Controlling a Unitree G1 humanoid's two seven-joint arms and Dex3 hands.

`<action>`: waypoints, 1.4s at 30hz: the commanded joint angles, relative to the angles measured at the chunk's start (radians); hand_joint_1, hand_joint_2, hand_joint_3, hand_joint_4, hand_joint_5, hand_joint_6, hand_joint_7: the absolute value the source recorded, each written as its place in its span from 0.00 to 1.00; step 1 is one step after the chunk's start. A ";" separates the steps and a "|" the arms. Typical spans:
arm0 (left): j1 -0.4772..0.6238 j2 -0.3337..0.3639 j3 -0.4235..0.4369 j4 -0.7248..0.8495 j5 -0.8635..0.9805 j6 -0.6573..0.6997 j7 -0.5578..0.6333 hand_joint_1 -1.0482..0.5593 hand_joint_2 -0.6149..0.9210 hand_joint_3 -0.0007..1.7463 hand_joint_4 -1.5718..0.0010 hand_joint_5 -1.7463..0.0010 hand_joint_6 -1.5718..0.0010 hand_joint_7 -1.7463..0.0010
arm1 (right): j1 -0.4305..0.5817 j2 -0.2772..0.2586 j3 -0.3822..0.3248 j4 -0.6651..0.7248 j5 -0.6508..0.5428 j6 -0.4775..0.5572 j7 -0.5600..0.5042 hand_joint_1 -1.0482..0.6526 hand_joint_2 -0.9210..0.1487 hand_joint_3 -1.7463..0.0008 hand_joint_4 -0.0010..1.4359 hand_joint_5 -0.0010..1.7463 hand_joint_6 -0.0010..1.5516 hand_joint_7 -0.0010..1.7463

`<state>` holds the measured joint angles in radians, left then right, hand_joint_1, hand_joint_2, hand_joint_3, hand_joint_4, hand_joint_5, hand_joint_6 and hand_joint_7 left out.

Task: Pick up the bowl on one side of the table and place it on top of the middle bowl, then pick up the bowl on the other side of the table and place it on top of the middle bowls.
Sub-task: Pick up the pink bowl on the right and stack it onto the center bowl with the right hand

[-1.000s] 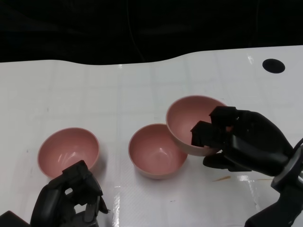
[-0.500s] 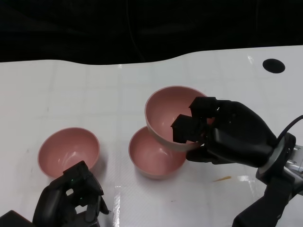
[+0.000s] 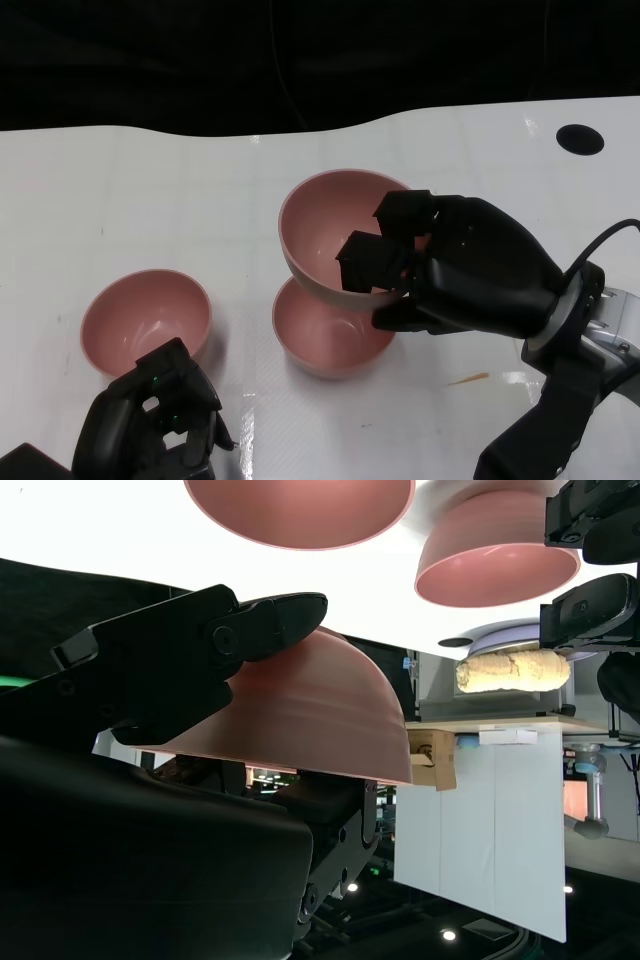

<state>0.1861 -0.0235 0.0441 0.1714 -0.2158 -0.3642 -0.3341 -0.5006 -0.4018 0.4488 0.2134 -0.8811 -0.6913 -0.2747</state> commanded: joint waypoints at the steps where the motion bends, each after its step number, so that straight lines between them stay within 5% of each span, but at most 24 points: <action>1: 0.004 0.004 0.003 -0.005 -0.024 -0.001 -0.011 0.65 0.75 0.74 0.50 0.00 0.54 0.05 | -0.022 0.005 0.004 -0.005 0.003 -0.007 0.020 0.52 0.10 0.84 0.59 1.00 0.36 1.00; 3: 0.005 0.004 0.002 -0.005 -0.029 -0.002 -0.013 0.65 0.75 0.74 0.50 0.00 0.54 0.05 | -0.028 0.012 0.006 -0.009 0.005 -0.007 0.030 0.53 0.11 0.84 0.60 1.00 0.36 1.00; 5: 0.004 0.005 0.001 -0.002 -0.031 -0.005 -0.015 0.65 0.75 0.75 0.50 0.00 0.54 0.05 | -0.028 0.015 0.005 -0.011 0.004 -0.007 0.035 0.53 0.26 0.67 0.60 1.00 0.36 1.00; 9: 0.004 0.004 0.003 -0.001 -0.034 -0.008 -0.018 0.65 0.75 0.75 0.50 0.00 0.54 0.05 | -0.040 0.038 0.030 -0.019 0.012 -0.012 0.085 0.52 0.35 0.58 0.59 1.00 0.40 0.95; 25: 0.003 0.001 0.004 -0.004 -0.048 0.000 -0.022 0.64 0.74 0.75 0.50 0.00 0.54 0.06 | -0.031 0.063 0.047 0.013 0.015 -0.033 0.113 0.51 0.37 0.59 0.60 1.00 0.43 0.93; 32: 0.007 0.005 0.003 -0.013 -0.046 0.012 -0.019 0.64 0.74 0.74 0.50 0.00 0.54 0.06 | -0.026 0.068 0.066 0.062 -0.003 -0.049 0.090 0.52 0.36 0.63 0.61 0.98 0.51 0.71; 35: 0.009 0.006 0.003 -0.013 -0.041 0.010 -0.017 0.64 0.75 0.74 0.51 0.00 0.54 0.06 | -0.024 0.070 0.070 0.074 0.004 -0.053 0.093 0.52 0.33 0.66 0.59 1.00 0.46 0.82; 42: 0.015 0.006 0.002 -0.020 -0.030 0.010 -0.010 0.64 0.76 0.72 0.51 0.00 0.54 0.07 | -0.025 0.072 0.079 0.102 -0.008 -0.064 0.069 0.52 0.32 0.66 0.58 1.00 0.44 0.85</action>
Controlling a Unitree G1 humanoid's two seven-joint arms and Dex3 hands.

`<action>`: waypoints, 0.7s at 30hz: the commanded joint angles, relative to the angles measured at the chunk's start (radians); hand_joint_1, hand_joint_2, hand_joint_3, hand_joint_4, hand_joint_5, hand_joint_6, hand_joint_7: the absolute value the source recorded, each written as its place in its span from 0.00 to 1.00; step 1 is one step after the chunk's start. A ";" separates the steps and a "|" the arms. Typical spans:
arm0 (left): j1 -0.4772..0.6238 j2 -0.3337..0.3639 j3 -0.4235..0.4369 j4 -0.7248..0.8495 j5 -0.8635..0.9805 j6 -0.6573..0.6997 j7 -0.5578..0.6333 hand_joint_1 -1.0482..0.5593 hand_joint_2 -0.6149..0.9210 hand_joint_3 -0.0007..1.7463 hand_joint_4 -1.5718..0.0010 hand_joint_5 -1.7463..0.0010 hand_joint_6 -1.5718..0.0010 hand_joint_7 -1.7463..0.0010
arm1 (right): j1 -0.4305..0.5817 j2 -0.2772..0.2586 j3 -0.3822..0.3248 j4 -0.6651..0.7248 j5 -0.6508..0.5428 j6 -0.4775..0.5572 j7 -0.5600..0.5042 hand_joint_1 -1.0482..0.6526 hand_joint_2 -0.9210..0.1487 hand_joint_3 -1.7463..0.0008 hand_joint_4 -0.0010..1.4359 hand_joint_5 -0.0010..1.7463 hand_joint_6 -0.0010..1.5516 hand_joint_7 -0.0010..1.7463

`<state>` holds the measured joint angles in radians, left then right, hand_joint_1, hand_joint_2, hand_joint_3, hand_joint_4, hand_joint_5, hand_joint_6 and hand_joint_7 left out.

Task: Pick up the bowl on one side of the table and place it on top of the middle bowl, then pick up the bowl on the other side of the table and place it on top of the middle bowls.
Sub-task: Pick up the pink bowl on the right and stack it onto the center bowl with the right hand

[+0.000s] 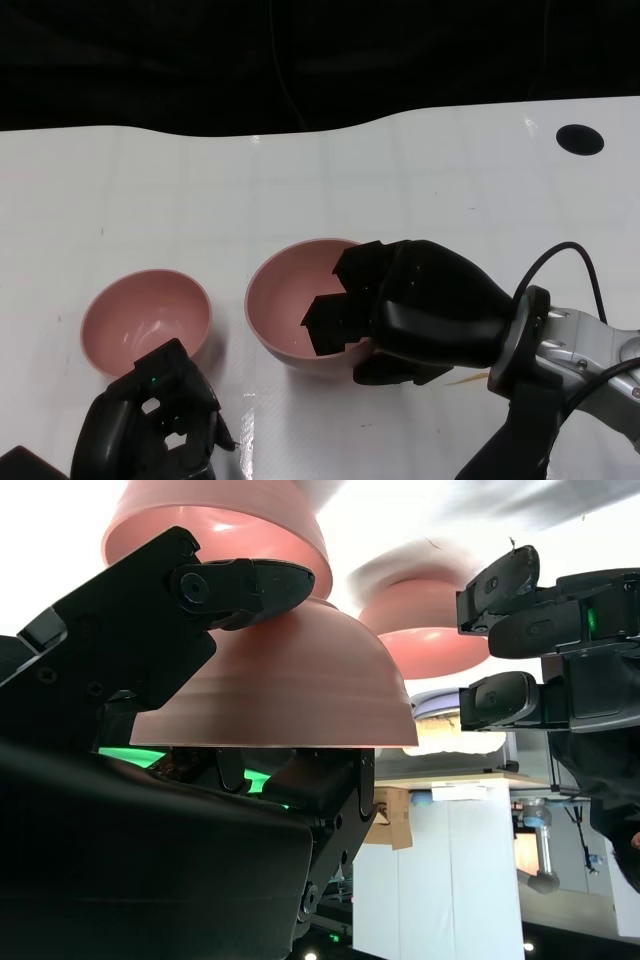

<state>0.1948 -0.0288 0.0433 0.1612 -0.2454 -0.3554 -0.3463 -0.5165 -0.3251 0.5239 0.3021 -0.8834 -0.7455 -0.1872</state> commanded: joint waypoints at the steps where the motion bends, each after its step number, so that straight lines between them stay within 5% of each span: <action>1: 0.007 0.011 0.003 -0.009 0.000 -0.001 0.002 0.64 0.76 0.72 0.51 0.00 0.54 0.06 | -0.010 -0.005 0.004 0.018 -0.007 -0.011 -0.021 0.52 0.32 0.66 0.58 1.00 0.44 0.84; 10: 0.006 0.006 0.003 -0.003 -0.003 -0.005 0.000 0.64 0.77 0.72 0.50 0.00 0.54 0.06 | -0.024 -0.017 -0.009 0.013 -0.007 -0.004 -0.004 0.51 0.30 0.67 0.57 1.00 0.44 0.81; 16: 0.005 0.006 0.002 0.004 0.005 -0.020 0.002 0.63 0.77 0.71 0.50 0.00 0.54 0.06 | -0.043 -0.020 -0.016 0.035 -0.008 -0.007 -0.016 0.53 0.25 0.71 0.58 1.00 0.38 0.97; 21: 0.005 0.006 0.002 0.011 0.016 -0.033 0.005 0.63 0.77 0.71 0.50 0.00 0.54 0.06 | -0.057 -0.025 -0.016 0.053 -0.003 -0.004 -0.003 0.54 0.24 0.71 0.57 1.00 0.35 0.99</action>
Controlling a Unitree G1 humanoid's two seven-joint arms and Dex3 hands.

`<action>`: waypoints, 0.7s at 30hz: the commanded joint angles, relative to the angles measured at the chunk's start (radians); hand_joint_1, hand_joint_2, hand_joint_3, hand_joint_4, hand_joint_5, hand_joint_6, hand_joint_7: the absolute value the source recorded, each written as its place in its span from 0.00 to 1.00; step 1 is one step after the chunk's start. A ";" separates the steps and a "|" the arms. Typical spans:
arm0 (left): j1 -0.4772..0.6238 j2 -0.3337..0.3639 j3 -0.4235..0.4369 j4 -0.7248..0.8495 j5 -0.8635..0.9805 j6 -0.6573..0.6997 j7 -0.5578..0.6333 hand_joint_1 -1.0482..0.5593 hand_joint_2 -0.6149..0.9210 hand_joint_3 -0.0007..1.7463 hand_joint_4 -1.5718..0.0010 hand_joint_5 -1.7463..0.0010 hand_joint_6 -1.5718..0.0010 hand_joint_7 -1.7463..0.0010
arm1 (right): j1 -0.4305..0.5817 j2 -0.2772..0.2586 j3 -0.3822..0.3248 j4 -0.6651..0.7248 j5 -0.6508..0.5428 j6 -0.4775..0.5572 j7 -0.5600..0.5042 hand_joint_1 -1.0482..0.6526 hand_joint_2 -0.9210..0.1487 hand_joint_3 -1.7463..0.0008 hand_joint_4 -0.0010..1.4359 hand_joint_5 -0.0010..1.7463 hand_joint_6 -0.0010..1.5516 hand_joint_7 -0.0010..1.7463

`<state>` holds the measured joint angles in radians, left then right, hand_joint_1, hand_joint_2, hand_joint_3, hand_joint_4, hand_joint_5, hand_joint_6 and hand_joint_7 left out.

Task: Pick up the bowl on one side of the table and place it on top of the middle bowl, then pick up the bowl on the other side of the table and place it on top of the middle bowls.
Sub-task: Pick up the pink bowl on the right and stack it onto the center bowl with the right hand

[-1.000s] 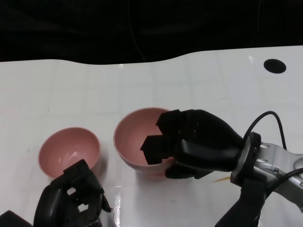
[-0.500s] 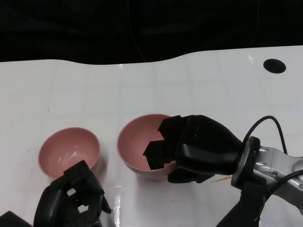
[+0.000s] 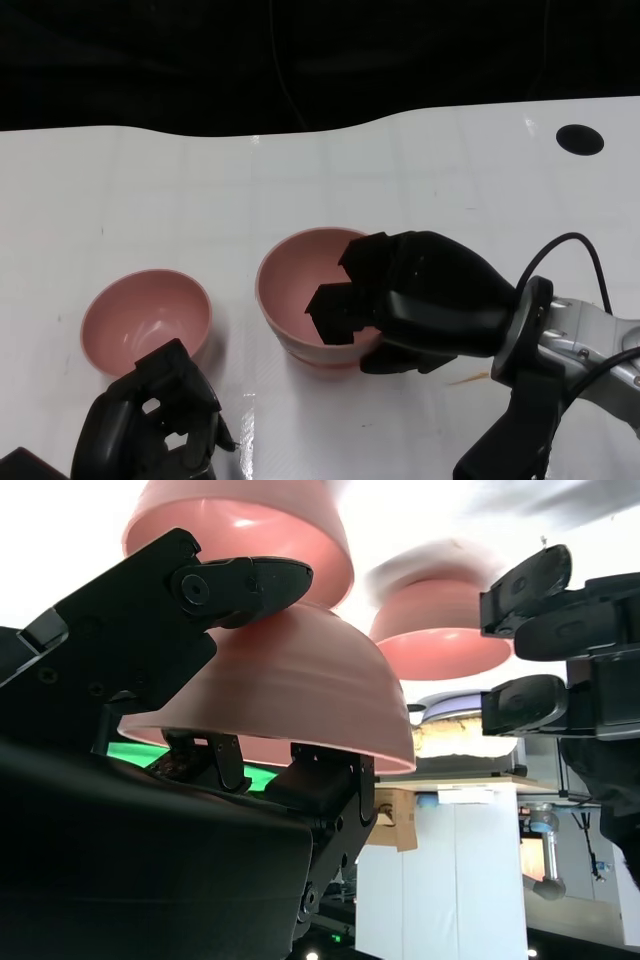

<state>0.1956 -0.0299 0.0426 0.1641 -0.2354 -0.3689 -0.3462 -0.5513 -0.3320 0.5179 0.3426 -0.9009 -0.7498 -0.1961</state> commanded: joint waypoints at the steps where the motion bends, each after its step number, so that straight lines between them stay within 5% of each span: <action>1: 0.004 0.008 0.003 0.009 0.009 -0.021 0.006 0.63 0.77 0.71 0.50 0.00 0.54 0.06 | -0.026 -0.019 -0.010 0.017 0.014 0.002 0.006 0.54 0.23 0.72 0.56 1.00 0.36 0.99; 21: 0.010 0.000 0.005 0.012 0.043 -0.041 0.024 0.64 0.75 0.72 0.49 0.00 0.53 0.06 | -0.050 -0.002 0.028 0.144 -0.033 0.008 -0.066 0.53 0.14 0.79 0.54 1.00 0.34 1.00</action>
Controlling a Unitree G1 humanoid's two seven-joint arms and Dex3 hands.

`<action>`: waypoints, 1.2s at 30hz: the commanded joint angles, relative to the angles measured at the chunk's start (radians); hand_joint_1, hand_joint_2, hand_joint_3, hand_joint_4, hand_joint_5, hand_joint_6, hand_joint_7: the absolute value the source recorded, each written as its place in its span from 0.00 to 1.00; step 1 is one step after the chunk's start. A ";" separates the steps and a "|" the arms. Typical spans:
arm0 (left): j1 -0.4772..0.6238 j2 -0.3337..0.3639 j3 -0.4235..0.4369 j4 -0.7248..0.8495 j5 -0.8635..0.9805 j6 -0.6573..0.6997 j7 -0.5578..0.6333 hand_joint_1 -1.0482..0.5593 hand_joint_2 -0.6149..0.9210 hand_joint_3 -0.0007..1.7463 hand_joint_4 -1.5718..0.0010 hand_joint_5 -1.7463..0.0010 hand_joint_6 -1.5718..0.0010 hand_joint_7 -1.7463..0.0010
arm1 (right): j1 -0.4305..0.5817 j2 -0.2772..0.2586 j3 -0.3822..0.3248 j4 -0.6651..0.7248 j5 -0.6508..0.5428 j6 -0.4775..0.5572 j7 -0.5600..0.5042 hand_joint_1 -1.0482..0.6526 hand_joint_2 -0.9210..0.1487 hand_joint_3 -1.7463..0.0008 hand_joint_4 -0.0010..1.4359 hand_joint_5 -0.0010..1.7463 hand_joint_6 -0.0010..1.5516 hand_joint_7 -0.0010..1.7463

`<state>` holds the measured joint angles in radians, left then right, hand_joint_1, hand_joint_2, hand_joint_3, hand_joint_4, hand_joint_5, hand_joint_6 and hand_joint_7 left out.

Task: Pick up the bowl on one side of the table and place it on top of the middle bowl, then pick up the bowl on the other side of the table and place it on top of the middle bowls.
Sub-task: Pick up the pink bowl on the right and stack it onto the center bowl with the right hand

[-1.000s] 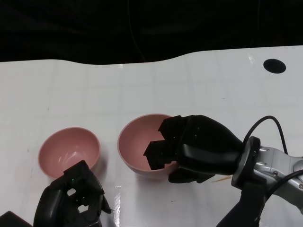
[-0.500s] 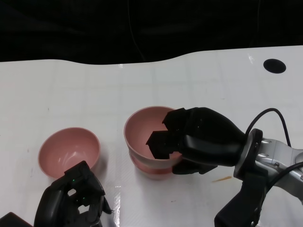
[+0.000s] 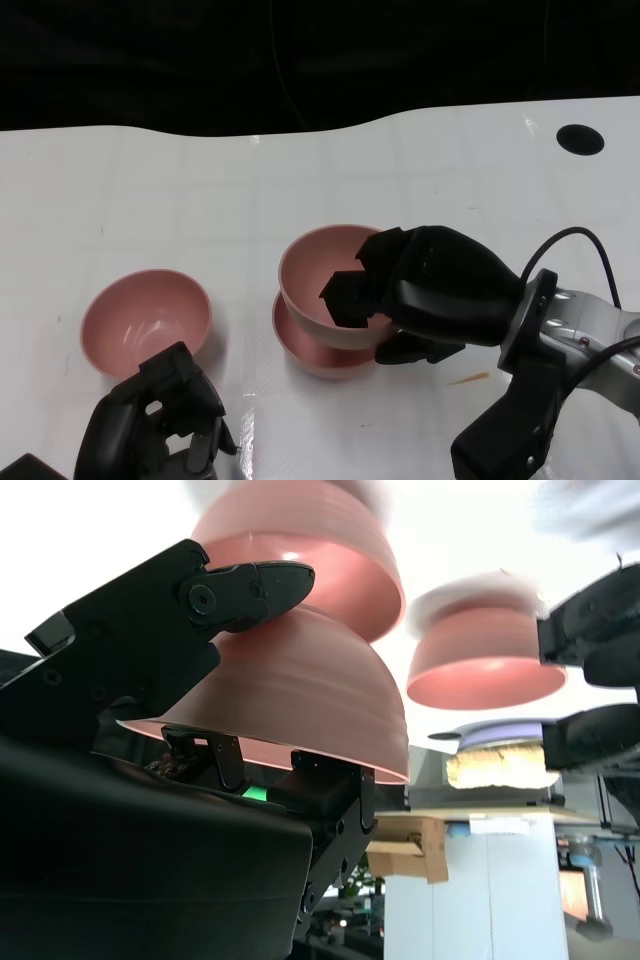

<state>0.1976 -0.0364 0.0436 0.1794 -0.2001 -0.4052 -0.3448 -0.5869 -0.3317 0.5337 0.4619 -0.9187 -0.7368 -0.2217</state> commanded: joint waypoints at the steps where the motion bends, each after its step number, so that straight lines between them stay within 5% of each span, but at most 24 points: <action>1: 0.009 0.007 0.003 -0.006 0.009 -0.002 0.025 0.64 0.75 0.72 0.49 0.00 0.53 0.06 | -0.016 -0.001 0.017 0.032 -0.022 -0.005 -0.052 0.53 0.14 0.80 0.55 1.00 0.35 1.00; 31: 0.012 -0.006 -0.014 -0.011 0.011 0.009 0.053 0.64 0.75 0.73 0.49 0.00 0.54 0.06 | -0.090 0.029 0.129 0.198 -0.080 -0.040 -0.201 0.53 0.11 0.87 0.55 1.00 0.36 0.97; 36: 0.017 -0.010 -0.023 -0.011 0.016 0.006 0.066 0.64 0.76 0.71 0.49 0.00 0.53 0.07 | -0.118 0.031 0.150 0.217 -0.099 -0.035 -0.226 0.52 0.09 0.90 0.54 1.00 0.38 0.89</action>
<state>0.2033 -0.0483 0.0202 0.1793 -0.1904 -0.4006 -0.2895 -0.6782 -0.2959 0.6793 0.6687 -1.0072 -0.7703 -0.4292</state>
